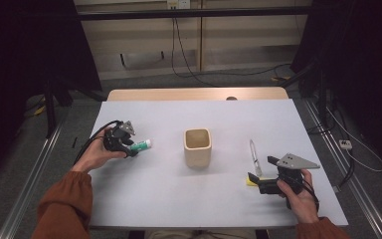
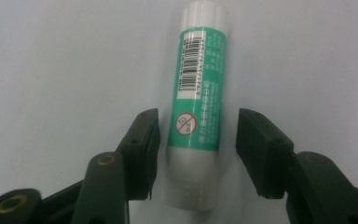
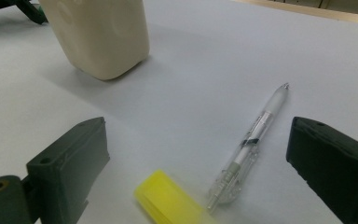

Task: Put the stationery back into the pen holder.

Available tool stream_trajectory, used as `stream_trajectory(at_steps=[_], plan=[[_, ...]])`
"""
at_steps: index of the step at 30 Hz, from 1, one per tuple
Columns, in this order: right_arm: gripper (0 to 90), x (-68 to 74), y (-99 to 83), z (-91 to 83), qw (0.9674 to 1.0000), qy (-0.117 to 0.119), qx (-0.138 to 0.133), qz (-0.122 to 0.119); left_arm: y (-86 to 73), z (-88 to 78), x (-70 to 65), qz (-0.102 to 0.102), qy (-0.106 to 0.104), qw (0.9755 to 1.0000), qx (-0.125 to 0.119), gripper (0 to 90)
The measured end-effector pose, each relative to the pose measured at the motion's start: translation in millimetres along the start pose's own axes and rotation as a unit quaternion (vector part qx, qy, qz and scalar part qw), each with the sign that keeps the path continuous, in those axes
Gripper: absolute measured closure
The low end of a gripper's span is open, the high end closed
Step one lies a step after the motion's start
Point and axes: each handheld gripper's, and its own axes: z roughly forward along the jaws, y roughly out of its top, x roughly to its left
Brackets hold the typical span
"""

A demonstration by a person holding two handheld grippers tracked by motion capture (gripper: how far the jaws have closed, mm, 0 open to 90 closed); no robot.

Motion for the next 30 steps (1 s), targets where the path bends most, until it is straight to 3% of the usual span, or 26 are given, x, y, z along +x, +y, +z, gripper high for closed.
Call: stream_trajectory(at_steps=[5, 9, 16, 22, 30], plan=[[5.1, -0.1, -0.2, 0.4, 1.0000, 0.001, 0.001, -0.002, -0.1, 0.5, 3.0, -0.002, -0.009, 1.0000, 0.000, 50.3], [5.2, -0.2, -0.2, 0.9, 1.0000, 0.001, 0.002, -0.002, 1.9, 1.1, 2.6, 0.001, -0.015, 0.9999, 0.006, 56.4], [5.2, 0.3, -0.4, 0.9, 1.0000, 0.003, 0.003, -0.002, 0.4, 1.7, 5.3, -0.013, -0.036, 0.9993, 0.003, 62.3], [5.2, 0.5, -0.5, 1.7, 1.0000, 0.004, 0.003, -0.003, 2.1, 1.1, 2.9, -0.012, -0.028, 0.9995, 0.009, 65.5], [5.2, 0.8, -0.5, 1.4, 1.0000, 0.003, 0.003, -0.003, 1.8, -0.5, 0.9, -0.028, -0.020, 0.9994, 0.006, 65.8]])
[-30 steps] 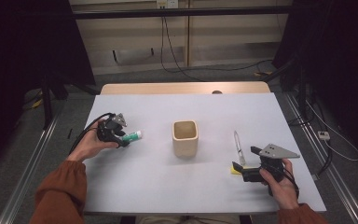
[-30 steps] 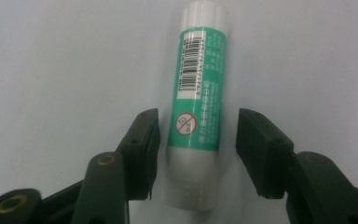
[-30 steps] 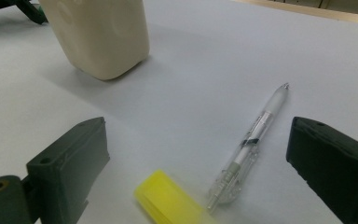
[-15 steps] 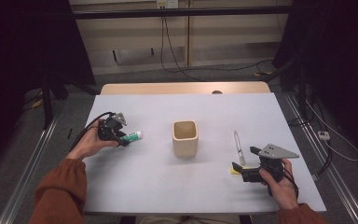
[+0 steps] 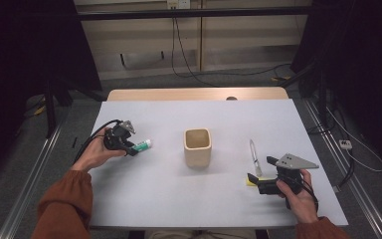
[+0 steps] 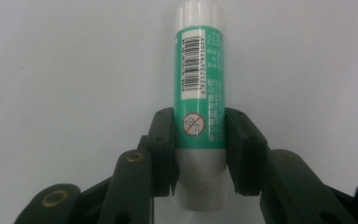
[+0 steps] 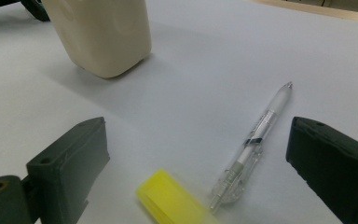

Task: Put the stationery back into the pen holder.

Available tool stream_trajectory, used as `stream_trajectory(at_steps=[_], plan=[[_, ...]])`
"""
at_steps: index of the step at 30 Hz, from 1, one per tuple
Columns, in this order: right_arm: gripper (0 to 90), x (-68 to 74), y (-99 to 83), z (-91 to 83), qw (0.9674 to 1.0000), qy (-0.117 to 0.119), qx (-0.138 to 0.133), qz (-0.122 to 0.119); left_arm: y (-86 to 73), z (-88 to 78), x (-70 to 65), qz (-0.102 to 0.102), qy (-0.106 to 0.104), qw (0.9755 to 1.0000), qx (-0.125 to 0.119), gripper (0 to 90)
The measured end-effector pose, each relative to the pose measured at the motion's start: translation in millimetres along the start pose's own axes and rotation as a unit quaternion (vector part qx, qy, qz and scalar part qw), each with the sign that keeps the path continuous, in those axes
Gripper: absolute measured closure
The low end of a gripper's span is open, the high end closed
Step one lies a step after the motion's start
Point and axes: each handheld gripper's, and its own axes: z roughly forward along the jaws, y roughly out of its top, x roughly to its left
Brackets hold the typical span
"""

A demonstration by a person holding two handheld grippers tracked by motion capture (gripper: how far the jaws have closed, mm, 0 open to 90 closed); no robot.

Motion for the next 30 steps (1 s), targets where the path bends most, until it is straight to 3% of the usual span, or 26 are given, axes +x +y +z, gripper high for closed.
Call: stream_trajectory(at_steps=[9, 15, 20, 21, 26, 30], plan=[[5.2, 0.7, 0.2, -0.2, 1.0000, 0.001, 0.000, -0.002, 1.7, -10.3, -5.1, -0.017, -0.004, 0.9994, -0.029, 65.8], [5.2, 0.9, 0.3, 0.0, 1.0000, 0.001, -0.001, -0.001, 1.3, -25.6, -11.6, -0.036, -0.003, 0.9971, -0.067, 65.9], [5.2, 1.4, 0.4, 0.4, 1.0000, 0.002, -0.001, -0.002, 1.1, -37.1, -19.5, -0.040, 0.000, 0.9963, -0.077, 65.9], [5.2, 1.6, 0.4, 0.5, 1.0000, 0.001, -0.001, -0.002, 0.8, -38.1, -21.7, -0.049, -0.003, 0.9951, -0.086, 65.8], [5.2, 2.0, 0.5, 0.6, 1.0000, 0.002, -0.001, -0.003, -2.8, -46.1, -27.8, -0.057, -0.011, 0.9932, -0.101, 65.8], [5.3, 2.1, 0.6, 0.7, 1.0000, 0.002, -0.001, -0.003, -8.8, -51.4, -34.7, -0.077, -0.016, 0.9911, -0.108, 65.8]])
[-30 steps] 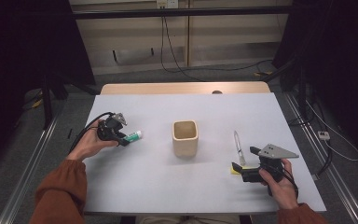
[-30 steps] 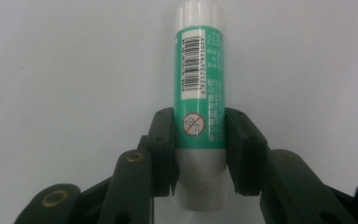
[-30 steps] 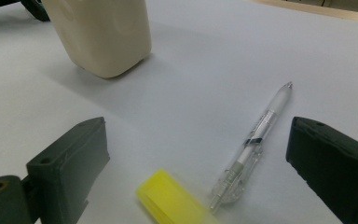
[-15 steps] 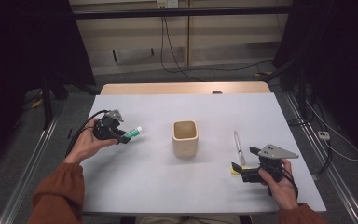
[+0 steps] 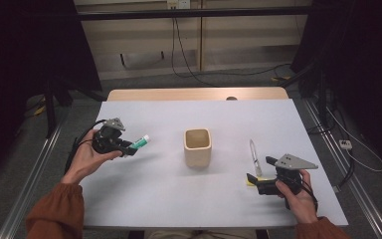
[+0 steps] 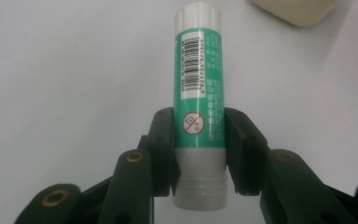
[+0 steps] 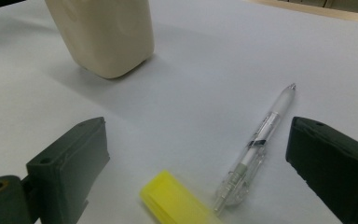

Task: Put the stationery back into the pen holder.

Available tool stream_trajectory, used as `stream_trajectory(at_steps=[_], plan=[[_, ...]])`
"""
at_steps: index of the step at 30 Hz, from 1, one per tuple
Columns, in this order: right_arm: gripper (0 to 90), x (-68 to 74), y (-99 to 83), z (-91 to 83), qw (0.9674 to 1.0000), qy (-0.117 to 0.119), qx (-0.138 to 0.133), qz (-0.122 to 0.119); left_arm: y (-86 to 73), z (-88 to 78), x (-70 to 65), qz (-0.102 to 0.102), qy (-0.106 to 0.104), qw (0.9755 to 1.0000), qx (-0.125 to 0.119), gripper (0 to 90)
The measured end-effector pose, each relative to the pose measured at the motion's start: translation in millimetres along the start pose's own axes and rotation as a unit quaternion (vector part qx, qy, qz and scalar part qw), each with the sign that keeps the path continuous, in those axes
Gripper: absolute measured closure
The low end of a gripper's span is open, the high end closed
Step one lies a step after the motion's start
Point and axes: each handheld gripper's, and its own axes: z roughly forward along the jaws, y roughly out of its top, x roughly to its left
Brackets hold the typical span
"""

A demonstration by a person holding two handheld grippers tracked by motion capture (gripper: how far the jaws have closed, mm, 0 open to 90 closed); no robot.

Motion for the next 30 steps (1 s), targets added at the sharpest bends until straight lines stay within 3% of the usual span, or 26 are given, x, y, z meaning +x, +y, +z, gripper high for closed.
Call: stream_trajectory(at_steps=[5, 10, 15, 30], plan=[[5.3, 0.9, -0.1, 1.6, 1.0000, 0.002, 0.002, -0.002, -5.6, -9.4, -10.0, -0.008, -0.004, 0.9999, -0.009, 65.8], [5.3, 2.3, 0.5, 2.4, 1.0000, 0.003, 0.001, -0.004, -11.8, -18.3, -21.5, 0.001, 0.011, 0.9997, -0.020, 65.8], [5.0, 3.8, 0.7, 4.8, 1.0000, 0.002, 0.000, -0.003, -19.4, -27.2, -34.7, -0.003, 0.010, 0.9996, -0.027, 65.8], [4.6, 26.2, 8.3, 13.9, 0.9994, 0.004, -0.007, -0.034, -37.6, -23.6, -78.7, -0.002, -0.003, 1.0000, 0.000, 65.8]])
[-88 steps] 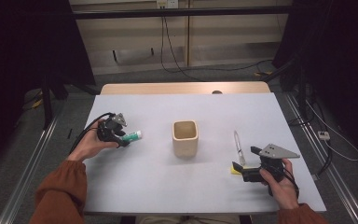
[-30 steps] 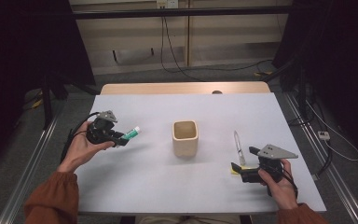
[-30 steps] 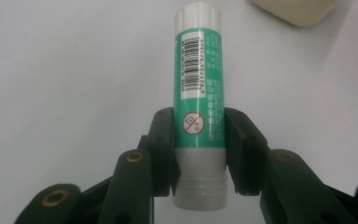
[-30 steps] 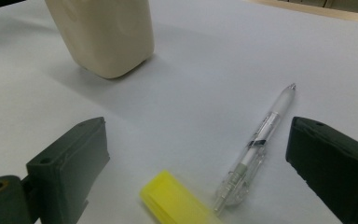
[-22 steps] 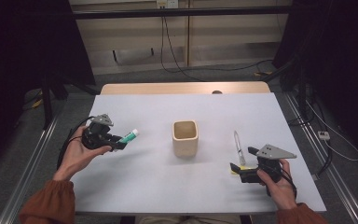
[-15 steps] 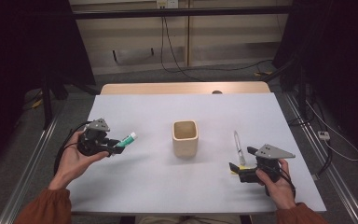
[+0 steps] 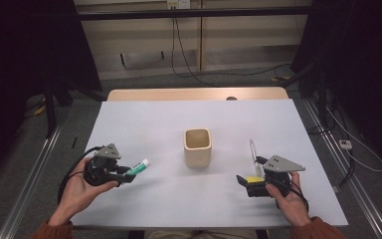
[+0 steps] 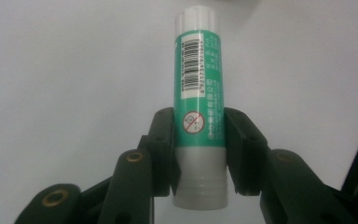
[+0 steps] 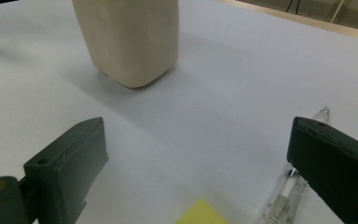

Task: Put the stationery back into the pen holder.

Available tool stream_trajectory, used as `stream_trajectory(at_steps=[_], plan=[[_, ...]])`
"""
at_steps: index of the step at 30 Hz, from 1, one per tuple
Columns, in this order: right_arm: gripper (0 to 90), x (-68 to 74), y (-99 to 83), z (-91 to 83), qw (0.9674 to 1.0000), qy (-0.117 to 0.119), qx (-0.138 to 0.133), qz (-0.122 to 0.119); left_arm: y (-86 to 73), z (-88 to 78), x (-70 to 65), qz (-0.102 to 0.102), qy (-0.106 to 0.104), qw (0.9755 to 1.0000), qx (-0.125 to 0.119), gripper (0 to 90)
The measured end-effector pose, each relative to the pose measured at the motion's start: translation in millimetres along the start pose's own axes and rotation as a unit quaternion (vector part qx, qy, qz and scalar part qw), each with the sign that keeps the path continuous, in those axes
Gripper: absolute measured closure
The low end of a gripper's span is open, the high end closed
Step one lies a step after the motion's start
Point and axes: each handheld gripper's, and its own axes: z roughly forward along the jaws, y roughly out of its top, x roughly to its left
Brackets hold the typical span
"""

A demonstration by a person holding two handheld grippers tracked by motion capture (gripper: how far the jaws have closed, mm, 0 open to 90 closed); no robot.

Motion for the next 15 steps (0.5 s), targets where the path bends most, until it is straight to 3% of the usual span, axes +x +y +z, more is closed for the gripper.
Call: stream_trajectory(at_steps=[9, 15], plan=[[4.7, 18.7, 7.1, 11.4, 0.9989, 0.015, 0.004, -0.045, 11.8, 15.7, -21.6, 0.015, -0.028, 0.9995, 0.008, 65.8], [4.9, 29.4, 11.1, 16.0, 0.9982, 0.023, 0.003, -0.056, 27.1, 33.1, -33.1, 0.034, -0.043, 0.9982, 0.025, 65.8]])
